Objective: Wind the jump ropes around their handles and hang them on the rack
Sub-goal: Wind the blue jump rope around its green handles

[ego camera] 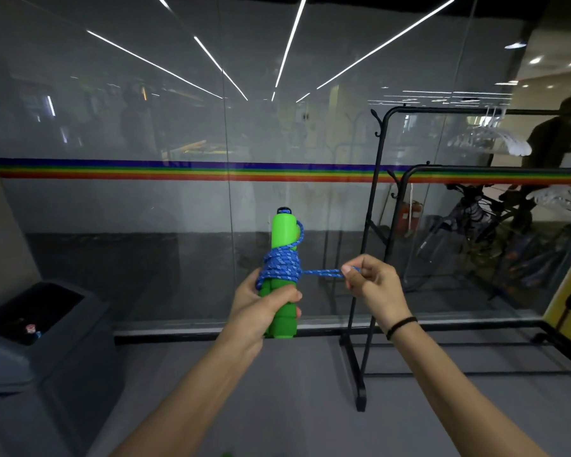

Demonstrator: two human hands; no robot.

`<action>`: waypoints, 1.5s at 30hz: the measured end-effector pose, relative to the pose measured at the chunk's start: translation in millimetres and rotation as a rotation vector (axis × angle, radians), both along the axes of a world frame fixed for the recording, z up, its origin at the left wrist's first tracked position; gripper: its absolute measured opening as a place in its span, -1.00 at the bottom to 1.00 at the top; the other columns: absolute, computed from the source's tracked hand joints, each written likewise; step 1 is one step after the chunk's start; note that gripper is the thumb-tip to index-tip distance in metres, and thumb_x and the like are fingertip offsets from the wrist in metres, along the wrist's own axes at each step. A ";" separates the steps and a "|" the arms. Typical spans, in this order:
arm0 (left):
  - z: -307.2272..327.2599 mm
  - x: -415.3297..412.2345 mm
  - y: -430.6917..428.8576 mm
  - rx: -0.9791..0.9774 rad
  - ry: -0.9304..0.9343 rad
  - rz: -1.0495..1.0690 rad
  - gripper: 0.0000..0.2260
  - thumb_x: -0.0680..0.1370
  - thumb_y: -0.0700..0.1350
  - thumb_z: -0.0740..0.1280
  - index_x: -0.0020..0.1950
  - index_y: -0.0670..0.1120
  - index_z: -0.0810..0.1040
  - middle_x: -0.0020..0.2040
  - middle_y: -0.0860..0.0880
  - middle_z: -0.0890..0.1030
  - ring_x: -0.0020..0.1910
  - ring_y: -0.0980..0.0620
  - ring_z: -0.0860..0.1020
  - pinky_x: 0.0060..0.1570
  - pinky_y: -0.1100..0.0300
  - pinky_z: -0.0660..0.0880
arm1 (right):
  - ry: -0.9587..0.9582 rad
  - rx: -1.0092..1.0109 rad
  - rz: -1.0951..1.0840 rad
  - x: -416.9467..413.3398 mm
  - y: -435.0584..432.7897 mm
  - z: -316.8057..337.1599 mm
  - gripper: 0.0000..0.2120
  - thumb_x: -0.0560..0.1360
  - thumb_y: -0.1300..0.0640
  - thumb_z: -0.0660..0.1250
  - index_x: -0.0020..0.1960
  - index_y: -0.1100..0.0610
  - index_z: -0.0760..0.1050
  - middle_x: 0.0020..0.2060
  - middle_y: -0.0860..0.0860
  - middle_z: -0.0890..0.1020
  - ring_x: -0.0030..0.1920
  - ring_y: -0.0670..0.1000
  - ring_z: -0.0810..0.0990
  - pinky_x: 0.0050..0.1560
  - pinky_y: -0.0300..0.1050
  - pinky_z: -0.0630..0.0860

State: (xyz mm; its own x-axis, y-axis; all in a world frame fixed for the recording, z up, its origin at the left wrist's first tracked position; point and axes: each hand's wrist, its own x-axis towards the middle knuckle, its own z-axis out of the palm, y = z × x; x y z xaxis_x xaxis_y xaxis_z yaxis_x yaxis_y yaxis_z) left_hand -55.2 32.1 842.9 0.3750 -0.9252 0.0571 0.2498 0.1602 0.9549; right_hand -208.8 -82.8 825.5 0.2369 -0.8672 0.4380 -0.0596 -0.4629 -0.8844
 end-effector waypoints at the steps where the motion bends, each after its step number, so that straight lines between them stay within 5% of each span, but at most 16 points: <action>1: 1.4 -0.4 0.8 -0.006 -0.017 0.013 -0.70 0.21 -0.38 0.44 -0.16 -0.13 0.47 -0.41 -0.07 0.49 -0.61 0.06 0.47 -0.57 0.28 0.44 | 0.004 -0.032 -0.004 0.4 5.0 4.2 -0.82 0.47 0.29 0.32 -0.27 0.10 0.51 -0.48 0.03 0.51 -0.48 -0.18 0.45 -0.32 -0.22 0.37; 4: 3.9 1.0 -2.8 -0.075 -0.167 0.104 -0.59 0.30 -0.42 0.45 0.02 -0.06 0.46 -0.31 -0.07 0.57 -0.51 0.06 0.53 -0.45 0.17 0.57 | 0.049 -0.250 -0.062 2.1 28.3 25.7 -0.91 0.45 0.15 0.37 -0.24 0.09 0.54 -0.43 0.10 0.56 -0.40 0.04 0.50 -0.32 -0.09 0.41; 7: 7.7 0.7 -8.3 -0.092 -0.454 0.179 -0.45 0.14 -0.10 0.53 0.07 0.08 0.45 -0.18 0.01 0.65 -0.25 -0.01 0.63 -0.12 -0.03 0.62 | 0.131 -0.548 -0.109 8.1 54.8 51.3 -0.95 0.44 0.17 0.38 -0.19 0.12 0.56 -0.36 -0.02 0.58 -0.34 -0.06 0.50 -0.32 -0.29 0.41; 10: 17.2 -5.4 -7.5 -0.113 -0.546 0.220 -0.47 0.15 -0.06 0.52 0.07 0.08 0.46 -0.12 0.05 0.65 -0.14 0.05 0.64 -0.07 0.03 0.60 | 0.134 -0.686 -0.143 16.5 68.1 64.3 -0.97 0.43 0.24 0.39 -0.18 0.20 0.55 -0.31 -0.01 0.59 -0.29 -0.07 0.51 -0.26 -0.42 0.39; 16: 29.4 -9.5 -1.0 -0.151 -0.576 0.228 -0.45 0.24 -0.10 0.57 0.15 0.01 0.44 -0.03 0.08 0.63 -0.07 0.14 0.60 -0.14 0.30 0.50 | 0.104 -0.610 -0.003 15.1 66.3 58.4 -0.83 0.41 0.15 0.41 -0.01 0.17 0.55 -0.21 -0.02 0.57 -0.20 -0.11 0.56 -0.10 -0.29 0.50; 23: 14.7 -10.9 -0.7 -0.035 -0.559 0.160 -0.42 0.09 0.05 0.53 0.06 0.05 0.44 -0.11 -0.01 0.65 -0.14 -0.02 0.65 -0.08 -0.06 0.60 | 0.080 -0.604 0.065 10.7 60.4 54.2 -0.93 0.40 0.28 0.40 -0.11 0.23 0.61 -0.19 0.04 0.56 -0.15 -0.15 0.55 -0.09 -0.41 0.45; 30: 4.7 -10.2 1.7 0.005 -0.482 0.064 -0.38 0.09 0.10 0.57 0.07 0.04 0.43 -0.07 -0.06 0.66 -0.12 -0.11 0.66 -0.06 -0.14 0.60 | 0.170 -0.675 0.102 4.8 58.2 47.4 -0.88 0.42 0.31 0.37 -0.08 0.20 0.65 -0.18 0.01 0.59 -0.12 -0.13 0.56 -0.06 -0.32 0.49; 36: 4.7 -6.8 12.6 -0.038 -0.300 -0.028 -0.75 0.51 -0.10 0.34 0.18 0.01 0.46 -0.02 -0.13 0.67 -0.21 -0.11 0.67 -0.20 0.08 0.60 | 0.299 -0.634 0.136 -0.2 61.3 44.4 -0.89 0.40 0.24 0.38 -0.12 0.18 0.67 -0.26 0.02 0.58 -0.21 -0.14 0.53 -0.14 -0.39 0.44; 41: -5.0 -7.0 12.2 0.005 -0.322 -0.036 -0.73 0.45 0.06 0.28 0.14 0.14 0.46 0.07 -0.10 0.64 0.02 -0.16 0.62 0.14 -0.17 0.51 | 0.343 -0.584 0.147 1.0 61.8 46.1 -0.91 0.36 0.19 0.42 -0.15 0.16 0.67 -0.31 -0.08 0.54 -0.26 -0.17 0.51 -0.20 -0.43 0.40; 45: -4.1 -8.5 13.2 0.034 -0.302 0.020 -0.75 0.37 0.05 0.26 0.02 0.08 0.47 0.03 -0.14 0.63 0.02 -0.20 0.61 0.12 -0.22 0.49 | 0.318 -0.558 0.134 4.2 66.3 40.6 -0.94 0.35 0.20 0.45 -0.17 0.14 0.66 -0.30 -0.04 0.59 -0.25 -0.14 0.54 -0.19 -0.43 0.42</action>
